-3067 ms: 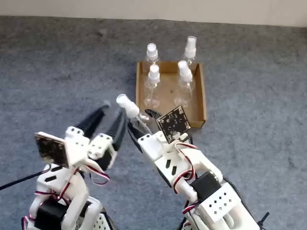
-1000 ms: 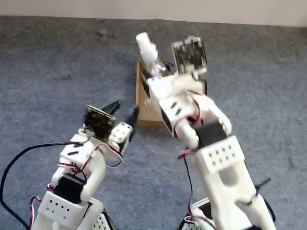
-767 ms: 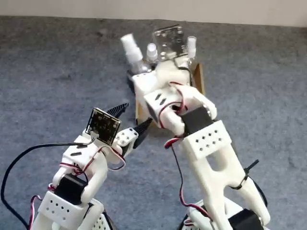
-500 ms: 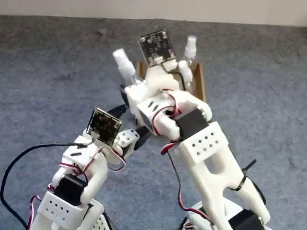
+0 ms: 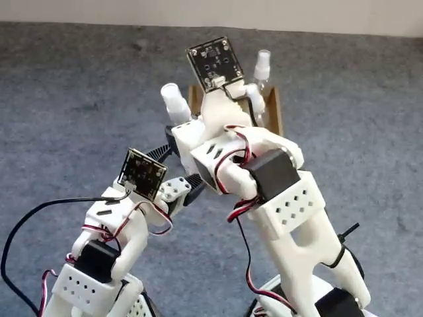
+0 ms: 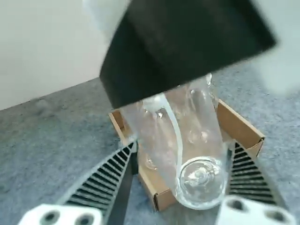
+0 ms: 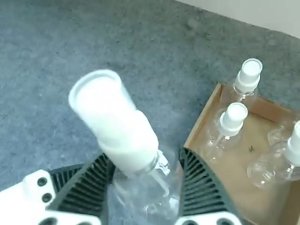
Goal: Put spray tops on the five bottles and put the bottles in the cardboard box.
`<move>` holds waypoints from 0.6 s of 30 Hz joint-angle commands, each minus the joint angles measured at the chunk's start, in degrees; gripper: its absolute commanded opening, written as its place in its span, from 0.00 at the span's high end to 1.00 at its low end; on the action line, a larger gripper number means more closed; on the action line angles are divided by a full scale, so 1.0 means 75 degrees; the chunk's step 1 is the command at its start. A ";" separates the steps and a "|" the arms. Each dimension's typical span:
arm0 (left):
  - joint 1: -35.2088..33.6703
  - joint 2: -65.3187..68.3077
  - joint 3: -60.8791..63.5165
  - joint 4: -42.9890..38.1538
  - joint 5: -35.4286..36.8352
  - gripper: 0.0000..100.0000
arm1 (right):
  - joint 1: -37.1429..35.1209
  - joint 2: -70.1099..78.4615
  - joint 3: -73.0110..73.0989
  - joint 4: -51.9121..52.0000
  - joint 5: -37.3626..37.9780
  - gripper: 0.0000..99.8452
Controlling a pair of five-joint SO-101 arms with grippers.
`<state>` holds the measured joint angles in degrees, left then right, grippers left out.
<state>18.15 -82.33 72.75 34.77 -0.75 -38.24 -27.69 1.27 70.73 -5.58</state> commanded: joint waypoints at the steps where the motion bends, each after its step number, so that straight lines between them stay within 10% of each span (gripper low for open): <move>1: -0.0182 0.0053 -0.0334 -0.0047 -0.0035 0.76 | 0.0170 -0.0064 -0.0463 0.0252 0.0000 1.00; 18: -0.0193 -0.0029 0.0158 -0.0234 -0.0047 0.83 | 0.2268 -0.0064 -0.0088 -0.0803 0.0000 1.00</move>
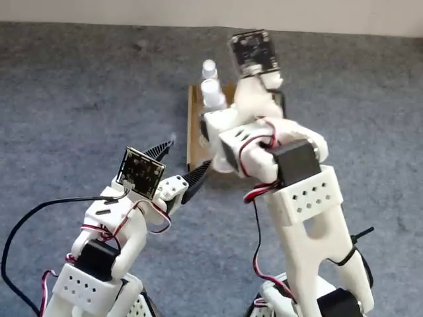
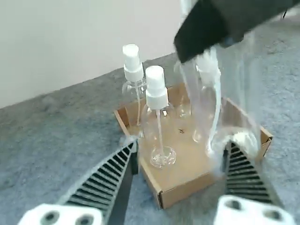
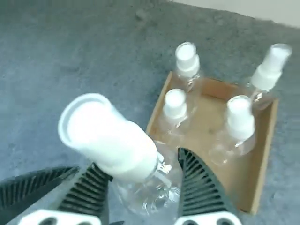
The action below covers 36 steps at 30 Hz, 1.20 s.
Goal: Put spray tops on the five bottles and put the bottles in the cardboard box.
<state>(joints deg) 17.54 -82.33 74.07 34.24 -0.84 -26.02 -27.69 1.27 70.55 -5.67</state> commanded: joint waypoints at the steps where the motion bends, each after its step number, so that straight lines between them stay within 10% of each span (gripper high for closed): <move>1: -0.0111 -0.0029 0.0029 -0.0152 -0.0035 0.86 | 0.0850 -0.0064 0.0205 -0.1225 0.0012 1.00; 13: -0.0111 0.0029 0.0111 -0.0199 -0.0047 0.92 | 0.1061 -0.1436 0.4706 -0.5257 -0.0012 1.00; 36: -0.0100 0.0029 0.0111 -0.0199 -0.0047 0.92 | 0.1178 -0.1002 0.6160 -0.6640 -0.0059 1.00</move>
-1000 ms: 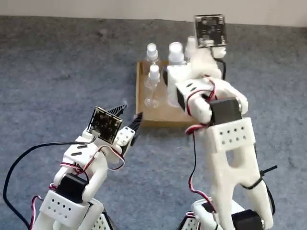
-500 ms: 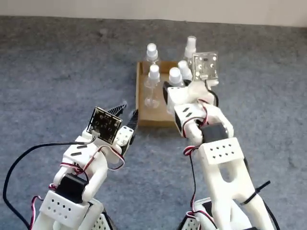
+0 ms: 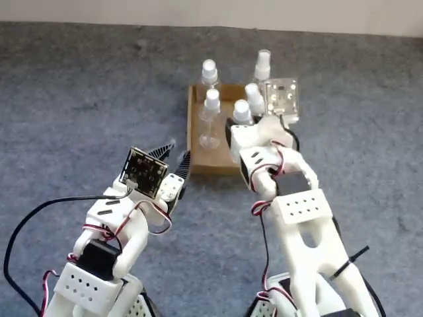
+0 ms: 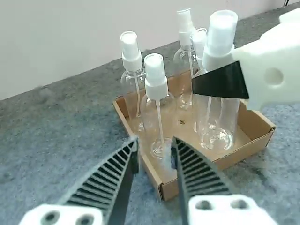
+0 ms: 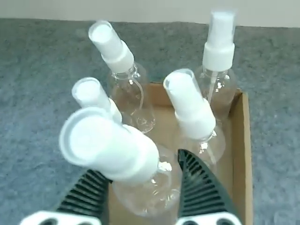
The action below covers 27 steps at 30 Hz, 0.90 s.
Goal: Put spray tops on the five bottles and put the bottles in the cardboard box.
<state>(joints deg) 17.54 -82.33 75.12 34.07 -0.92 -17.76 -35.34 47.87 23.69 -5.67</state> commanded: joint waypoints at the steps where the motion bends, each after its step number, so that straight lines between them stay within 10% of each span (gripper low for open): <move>1: -0.0100 0.0029 -0.0029 -0.0176 -0.0035 0.92 | 0.0076 0.0053 -0.0053 -0.0440 -0.0059 1.00; 27: -0.0064 0.0029 -0.0029 -0.0176 -0.0035 0.92 | 0.0076 0.0111 0.0826 -0.1049 -0.0340 1.00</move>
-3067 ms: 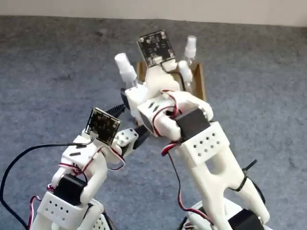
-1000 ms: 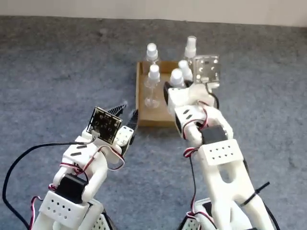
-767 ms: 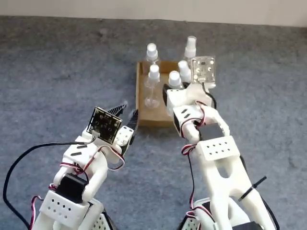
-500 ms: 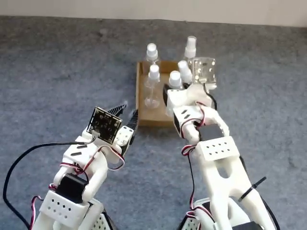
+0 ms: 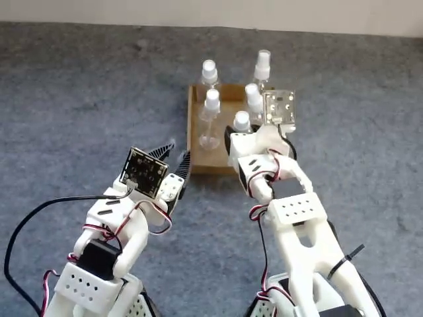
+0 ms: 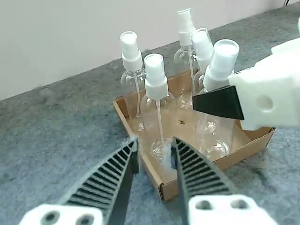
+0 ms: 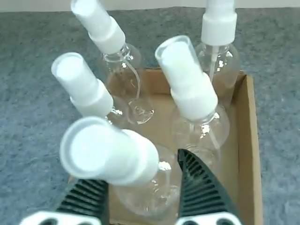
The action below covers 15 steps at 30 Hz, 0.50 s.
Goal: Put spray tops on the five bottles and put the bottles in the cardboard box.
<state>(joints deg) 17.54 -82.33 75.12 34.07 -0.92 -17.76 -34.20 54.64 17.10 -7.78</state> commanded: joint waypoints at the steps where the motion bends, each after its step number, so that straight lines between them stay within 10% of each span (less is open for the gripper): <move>1: -0.0064 0.0029 -0.0029 -0.0176 -0.0035 0.92 | 0.0076 -0.0041 -0.0076 -0.0170 -0.0059 1.00; 15: -0.0053 0.0029 -0.0029 -0.0129 -0.0023 0.92 | 0.0088 0.0486 -0.0135 -0.0334 -0.0082 1.00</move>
<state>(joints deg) 17.54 -82.33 75.12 34.07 -0.92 -17.67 -30.59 54.64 15.78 -7.96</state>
